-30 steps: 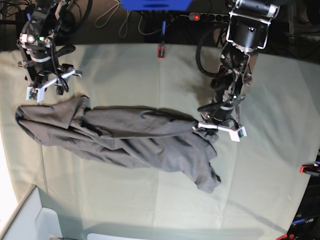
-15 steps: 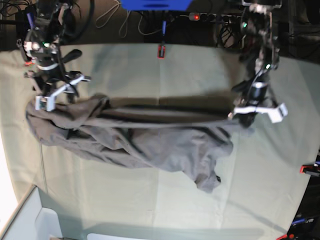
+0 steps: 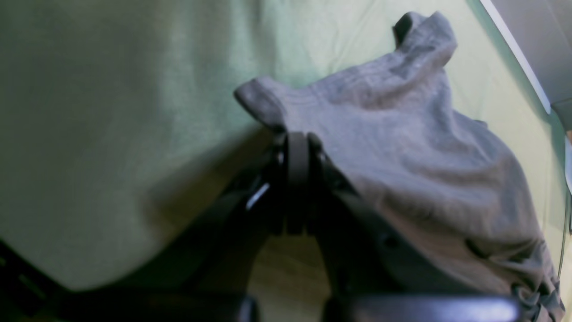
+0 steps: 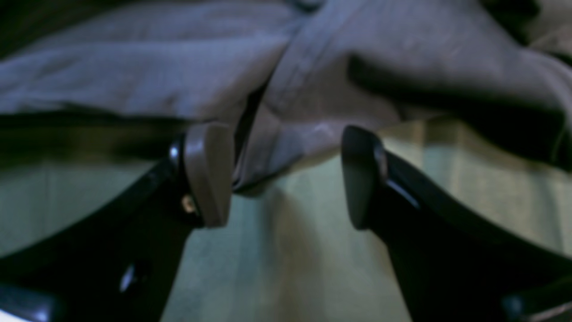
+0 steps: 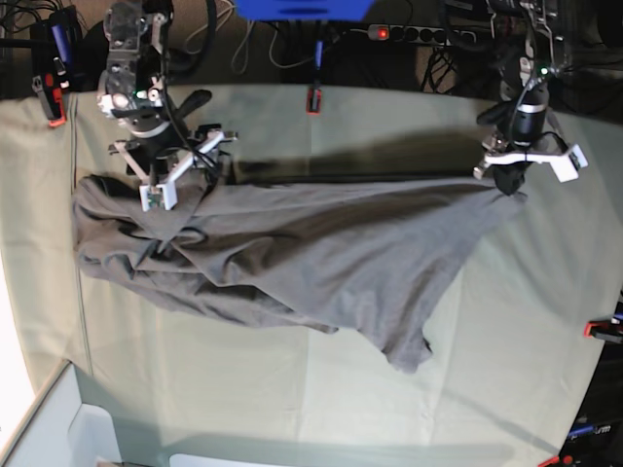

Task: Layout the t-shirt on the table in an organized manner, then fold the t-shirt properly
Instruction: 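Pull the t-shirt taut between both grippers, stretching it out, then hold the t-shirt with both grippers and adjust the right gripper's grip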

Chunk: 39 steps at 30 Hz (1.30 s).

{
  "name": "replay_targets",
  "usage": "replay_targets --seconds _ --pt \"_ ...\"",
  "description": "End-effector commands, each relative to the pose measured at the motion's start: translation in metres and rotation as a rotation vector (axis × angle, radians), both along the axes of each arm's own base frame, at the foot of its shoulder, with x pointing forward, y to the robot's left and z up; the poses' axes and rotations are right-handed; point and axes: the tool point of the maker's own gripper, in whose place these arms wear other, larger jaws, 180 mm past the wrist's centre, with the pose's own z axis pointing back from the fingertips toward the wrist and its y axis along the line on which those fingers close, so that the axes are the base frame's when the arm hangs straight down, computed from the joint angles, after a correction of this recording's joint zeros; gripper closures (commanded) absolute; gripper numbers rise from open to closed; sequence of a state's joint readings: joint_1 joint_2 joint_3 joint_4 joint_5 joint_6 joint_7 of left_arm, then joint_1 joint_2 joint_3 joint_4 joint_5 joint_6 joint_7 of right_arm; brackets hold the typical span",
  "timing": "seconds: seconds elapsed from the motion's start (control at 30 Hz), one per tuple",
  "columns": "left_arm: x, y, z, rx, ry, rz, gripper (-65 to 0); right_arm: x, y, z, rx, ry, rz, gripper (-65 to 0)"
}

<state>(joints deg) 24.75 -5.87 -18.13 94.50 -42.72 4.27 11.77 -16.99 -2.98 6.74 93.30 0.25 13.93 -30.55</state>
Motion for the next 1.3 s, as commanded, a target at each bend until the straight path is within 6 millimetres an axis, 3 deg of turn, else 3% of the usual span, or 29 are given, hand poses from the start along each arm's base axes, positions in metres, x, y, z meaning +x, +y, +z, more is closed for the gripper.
replay_targets --seconds 0.0,0.17,0.27,0.47,0.7,0.8,1.0,1.27 --pt "0.004 0.002 0.01 0.017 -0.037 -0.002 -0.1 0.005 0.005 0.005 0.016 -0.028 -0.003 -38.7" --pt "0.004 0.002 0.01 0.017 -0.038 -0.002 -0.1 0.001 0.008 -0.008 0.03 0.005 -0.008 -38.6" --pt "0.007 0.003 0.012 0.02 -0.045 -0.001 -0.1 0.011 0.008 -0.004 0.03 -0.01 -0.009 -38.5" --pt "0.007 0.003 0.011 0.02 -0.043 -0.001 -0.1 0.019 0.008 -0.018 0.037 0.021 -0.008 -37.9" --pt "0.008 0.004 0.012 0.026 -0.044 -0.003 -0.1 0.002 0.0 -0.041 0.027 0.092 -0.013 -22.1" --pt "0.008 0.004 0.012 0.026 -0.044 -0.003 -0.1 -0.008 -0.018 -0.044 0.018 0.11 -0.066 -14.5" --pt "0.011 0.004 0.019 0.027 -0.064 -0.005 -0.1 -0.031 -0.048 -0.027 -0.026 0.084 -0.127 -0.1" --pt "0.011 -0.004 0.038 0.031 -0.105 -0.025 -0.1 -0.042 -0.07 0.039 -0.04 -0.071 -0.154 0.0"
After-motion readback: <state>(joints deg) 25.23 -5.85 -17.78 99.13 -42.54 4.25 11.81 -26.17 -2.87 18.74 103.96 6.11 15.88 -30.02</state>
